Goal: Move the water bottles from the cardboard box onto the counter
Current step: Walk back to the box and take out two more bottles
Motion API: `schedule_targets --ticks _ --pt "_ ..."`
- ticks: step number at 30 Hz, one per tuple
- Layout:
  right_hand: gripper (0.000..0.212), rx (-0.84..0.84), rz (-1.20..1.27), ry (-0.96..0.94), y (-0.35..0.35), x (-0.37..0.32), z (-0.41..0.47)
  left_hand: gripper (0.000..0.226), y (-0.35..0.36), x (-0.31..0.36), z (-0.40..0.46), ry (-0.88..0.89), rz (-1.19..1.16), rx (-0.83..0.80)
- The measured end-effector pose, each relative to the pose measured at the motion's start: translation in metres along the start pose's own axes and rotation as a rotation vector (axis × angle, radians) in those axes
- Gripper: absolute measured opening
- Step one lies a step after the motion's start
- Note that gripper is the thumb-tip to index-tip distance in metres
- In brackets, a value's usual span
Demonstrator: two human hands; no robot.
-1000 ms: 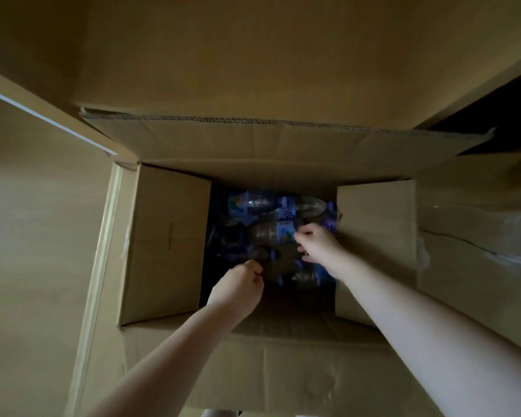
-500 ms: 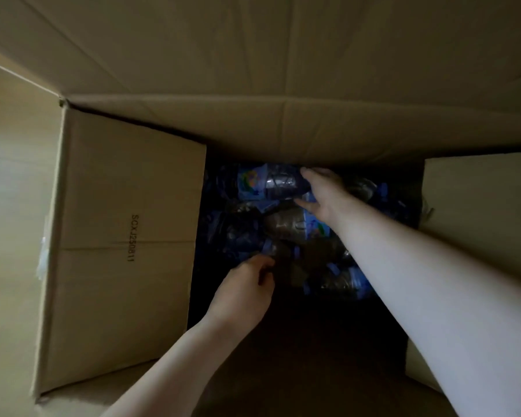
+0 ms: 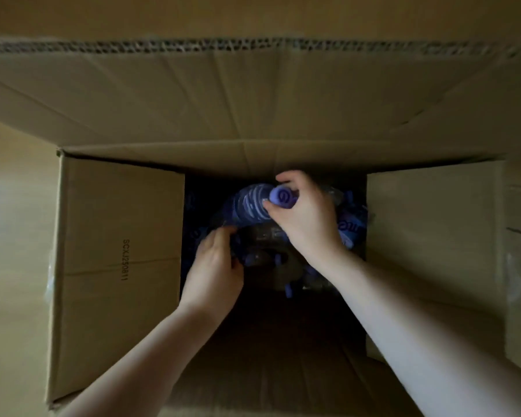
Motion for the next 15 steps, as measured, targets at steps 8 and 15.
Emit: schedule_targets --ticks 8,15 --pt "0.043 -0.129 0.329 0.011 -0.062 -0.072 -0.025 0.080 -0.027 0.039 -0.002 0.097 -0.560 -0.249" --pt "0.025 0.040 0.651 0.177 -0.078 -0.060 -0.043 0.059 -0.018 0.056 -0.044 -0.054 -1.032 -0.355"
Point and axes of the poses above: each hand's wrist, its own z-axis towards the middle knuckle, its own y-axis out of the palm, x = y × z, the point moved 3 cm from there along z, towards the middle knuckle, and after that the axes turned 14 degrees about z, right-handed, at the moved point
